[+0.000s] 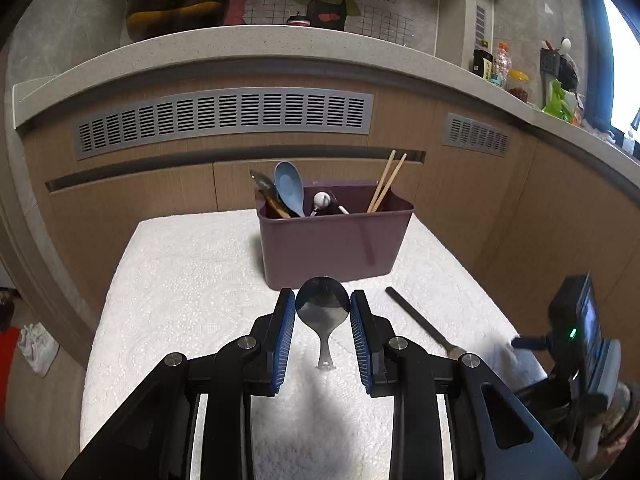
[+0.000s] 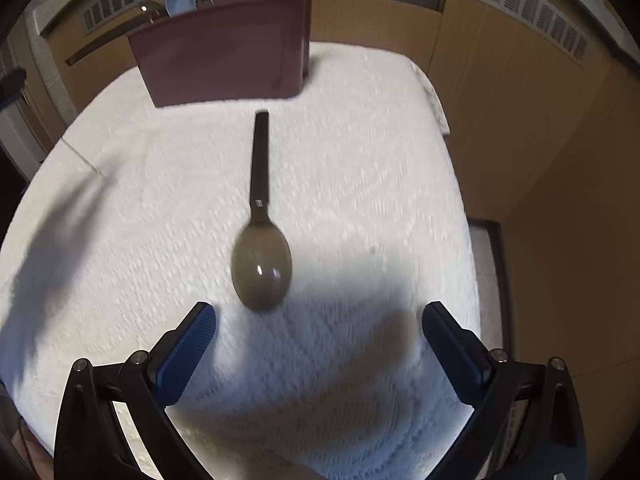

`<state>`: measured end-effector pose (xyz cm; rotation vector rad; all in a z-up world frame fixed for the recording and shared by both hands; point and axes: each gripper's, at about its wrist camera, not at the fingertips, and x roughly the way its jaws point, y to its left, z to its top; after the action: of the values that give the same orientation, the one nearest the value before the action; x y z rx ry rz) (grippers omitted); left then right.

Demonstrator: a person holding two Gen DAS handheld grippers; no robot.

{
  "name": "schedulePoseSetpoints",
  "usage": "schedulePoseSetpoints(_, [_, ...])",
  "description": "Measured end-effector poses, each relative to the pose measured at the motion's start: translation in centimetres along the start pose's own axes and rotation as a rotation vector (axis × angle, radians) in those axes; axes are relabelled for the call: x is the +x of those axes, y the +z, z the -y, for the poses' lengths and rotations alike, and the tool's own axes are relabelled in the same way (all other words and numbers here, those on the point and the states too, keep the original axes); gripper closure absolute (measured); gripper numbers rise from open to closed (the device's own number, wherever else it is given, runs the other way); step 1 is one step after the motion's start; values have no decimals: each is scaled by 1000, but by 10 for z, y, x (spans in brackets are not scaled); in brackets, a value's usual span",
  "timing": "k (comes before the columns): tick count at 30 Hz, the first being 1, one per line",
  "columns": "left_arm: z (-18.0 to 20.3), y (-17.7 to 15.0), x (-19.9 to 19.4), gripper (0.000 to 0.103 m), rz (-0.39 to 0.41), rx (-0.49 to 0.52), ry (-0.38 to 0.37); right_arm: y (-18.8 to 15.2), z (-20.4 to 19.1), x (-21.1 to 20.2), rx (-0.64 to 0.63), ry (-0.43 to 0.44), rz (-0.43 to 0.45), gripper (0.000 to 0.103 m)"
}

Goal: Organize utensils
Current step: 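Grasp and lift the small metal spoon with the left tool while the right tool grasps the long dark spoon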

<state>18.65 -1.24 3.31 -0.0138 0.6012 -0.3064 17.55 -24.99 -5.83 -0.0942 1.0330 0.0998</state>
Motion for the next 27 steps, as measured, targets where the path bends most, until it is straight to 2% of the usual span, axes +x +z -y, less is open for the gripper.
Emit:
schedulePoseSetpoints(2, [-2, 0, 1, 74, 0, -8, -2, 14, -3, -11, 10, 9, 72, 3])
schedulePoseSetpoints(4, [-5, -1, 2, 74, 2, -16, -4, 29, -12, -13, -23, 5, 114, 7])
schedulePoseSetpoints(7, [-8, -2, 0, 74, 1, -26, -7, 52, -29, 0, -104, 49, 96, 32])
schedulePoseSetpoints(8, [-9, -3, 0, 74, -1, -28, -7, 58, -33, 6, -119, 58, 87, 45])
schedulePoseSetpoints(9, [-11, -3, -2, 74, -2, -32, -8, 65, -37, 15, -132, 61, 80, 54])
schedulePoseSetpoints(16, [-17, -5, -3, 74, -9, -46, -14, 108, -34, 62, -91, 56, 67, 59])
schedulePoseSetpoints(19, [-19, -6, -2, 74, -16, -56, -14, 116, -38, 70, -122, 55, 78, 72])
schedulePoseSetpoints(20, [-20, -6, -2, 74, -19, -58, -14, 117, -42, 70, -138, 57, 73, 90])
schedulePoseSetpoints(21, [-20, -6, -2, 74, -21, -60, -14, 117, -44, 70, -153, 52, 68, 92])
schedulePoseSetpoints(24, [-21, -8, -2, 74, -29, -65, -21, 109, -43, 49, -146, 64, 102, 92])
schedulePoseSetpoints(27, [-21, -9, -4, 74, -35, -70, -33, 93, -30, 9, -96, 111, 174, 92])
